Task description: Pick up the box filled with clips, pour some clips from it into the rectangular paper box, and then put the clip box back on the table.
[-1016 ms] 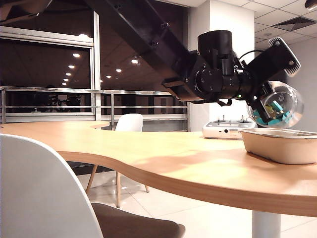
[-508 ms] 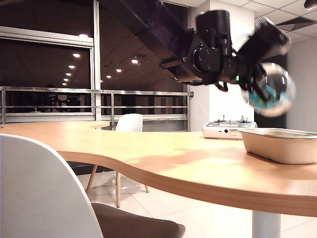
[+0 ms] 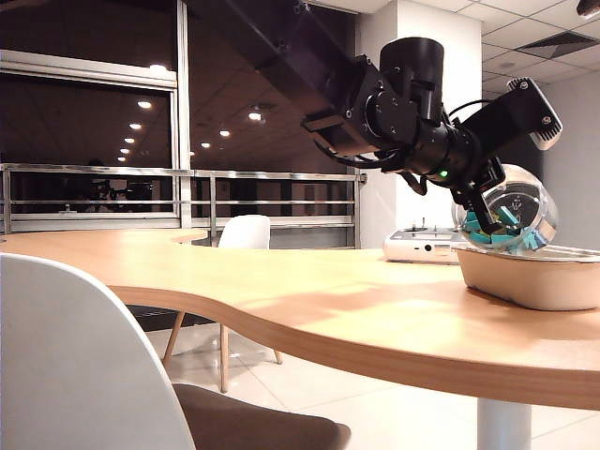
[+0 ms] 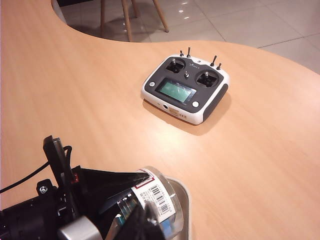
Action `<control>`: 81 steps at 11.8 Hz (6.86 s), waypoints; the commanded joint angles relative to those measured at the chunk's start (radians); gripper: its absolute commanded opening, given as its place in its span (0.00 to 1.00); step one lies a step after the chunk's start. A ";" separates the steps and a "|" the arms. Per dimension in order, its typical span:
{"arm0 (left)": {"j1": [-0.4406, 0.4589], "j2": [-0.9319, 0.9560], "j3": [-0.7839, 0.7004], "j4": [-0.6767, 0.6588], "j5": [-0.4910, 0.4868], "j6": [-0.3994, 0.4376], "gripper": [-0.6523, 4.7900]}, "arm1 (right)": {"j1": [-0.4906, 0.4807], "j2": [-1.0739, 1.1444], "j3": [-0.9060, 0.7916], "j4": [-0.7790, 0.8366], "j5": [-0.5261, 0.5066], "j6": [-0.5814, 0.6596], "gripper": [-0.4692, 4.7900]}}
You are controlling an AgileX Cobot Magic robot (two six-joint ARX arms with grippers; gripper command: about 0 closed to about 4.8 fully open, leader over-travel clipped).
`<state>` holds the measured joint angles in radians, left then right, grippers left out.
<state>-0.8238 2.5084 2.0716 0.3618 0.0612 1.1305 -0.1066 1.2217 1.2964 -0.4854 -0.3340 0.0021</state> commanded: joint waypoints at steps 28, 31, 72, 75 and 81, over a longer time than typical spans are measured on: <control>0.217 -0.850 -0.010 -1.186 -0.071 -0.985 0.11 | -0.002 -0.399 -0.217 0.143 0.069 -0.005 0.08; 0.217 -1.205 -0.299 -1.155 -0.081 -1.013 0.11 | -0.003 -0.710 -0.548 0.230 0.069 -0.005 0.08; 0.802 -2.506 -2.063 -0.452 -0.084 -1.034 0.28 | 0.011 -1.220 -1.215 0.391 0.216 0.080 0.09; 0.802 -2.506 -2.063 -0.452 -0.083 -1.034 0.28 | 0.055 -1.220 -1.292 0.490 0.336 0.081 0.09; 0.802 -2.506 -2.063 -0.452 -0.083 -1.034 0.28 | 0.164 -1.220 -1.292 0.466 0.437 0.080 0.09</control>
<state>-0.0216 0.0036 0.0067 -0.1043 -0.0223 0.0967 0.0570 0.0032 0.0059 -0.0284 0.1020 0.0807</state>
